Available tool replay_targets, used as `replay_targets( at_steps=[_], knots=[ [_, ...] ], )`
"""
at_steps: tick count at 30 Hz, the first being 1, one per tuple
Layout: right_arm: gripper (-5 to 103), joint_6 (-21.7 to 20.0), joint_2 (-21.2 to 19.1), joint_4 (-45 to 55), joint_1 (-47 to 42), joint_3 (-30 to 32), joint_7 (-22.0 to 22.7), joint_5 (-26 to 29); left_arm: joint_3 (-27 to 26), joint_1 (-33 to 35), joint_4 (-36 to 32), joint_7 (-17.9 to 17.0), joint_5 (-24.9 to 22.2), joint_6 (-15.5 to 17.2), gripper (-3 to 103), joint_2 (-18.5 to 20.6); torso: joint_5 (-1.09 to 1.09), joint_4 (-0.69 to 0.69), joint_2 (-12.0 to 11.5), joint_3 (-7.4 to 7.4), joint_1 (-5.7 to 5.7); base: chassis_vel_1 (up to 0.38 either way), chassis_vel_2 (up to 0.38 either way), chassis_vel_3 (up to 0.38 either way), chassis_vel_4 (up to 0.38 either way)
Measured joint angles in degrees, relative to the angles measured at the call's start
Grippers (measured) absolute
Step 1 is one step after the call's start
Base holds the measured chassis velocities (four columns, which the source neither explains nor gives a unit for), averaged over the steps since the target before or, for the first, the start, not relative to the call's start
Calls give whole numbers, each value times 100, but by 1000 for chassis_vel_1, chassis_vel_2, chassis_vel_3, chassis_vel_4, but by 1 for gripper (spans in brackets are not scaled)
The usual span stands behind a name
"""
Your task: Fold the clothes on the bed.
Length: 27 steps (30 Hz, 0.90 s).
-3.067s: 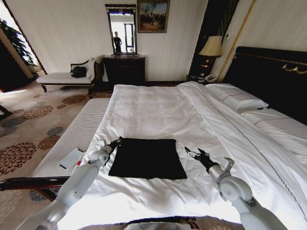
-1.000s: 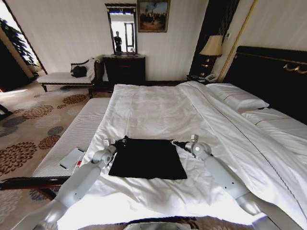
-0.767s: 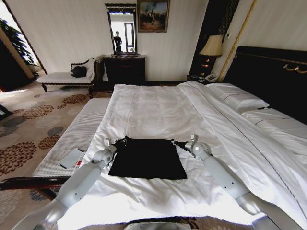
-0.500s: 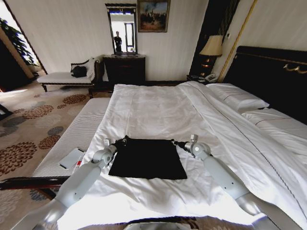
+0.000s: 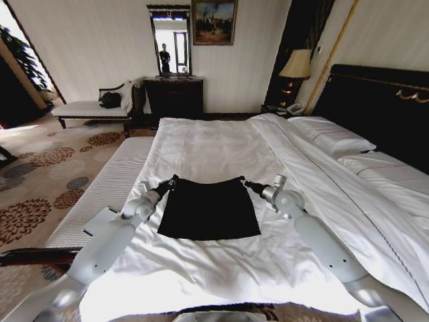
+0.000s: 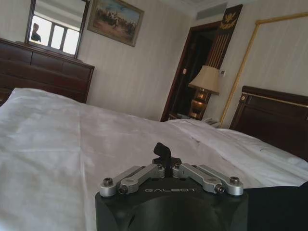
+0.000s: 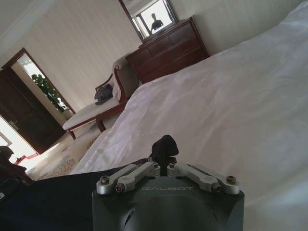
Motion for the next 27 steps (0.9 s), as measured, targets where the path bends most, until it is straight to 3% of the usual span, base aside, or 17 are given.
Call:
replay_targets(
  at_steps=[9, 15, 18, 23, 27],
  knots=[
    [1, 204, -435, 743, 25, 508, 144, 60, -440, -114, -945, 0, -381, -118, 2, 501, 0, 1, 0, 0, 0, 0, 0, 0, 0],
    [1, 241, -622, 1112, -122, 1032, 230, 218, -640, -171, -1356, 0, -395, -200, 2, 665, 0, 1, 0, 0, 0, 0, 0, 0, 0],
    [1, 255, -685, 1272, -201, 1216, 326, 302, -685, -185, -1516, 1, -544, -234, 2, 693, 0, -5, 0, -1, 0, 0, 0, 0, 0],
    [1, 239, -695, 1725, -274, 1489, 621, 650, -987, 124, -1822, -1, -634, -277, 2, 763, -1, 3, 0, 0, 0, 0, 0, 0, 0],
    [1, 204, -815, 2025, -546, 1716, 697, 734, -1234, 346, -2141, -1, -709, -265, 2, 875, 0, 2, 0, -1, 0, 0, 0, 0, 0]
  ],
)
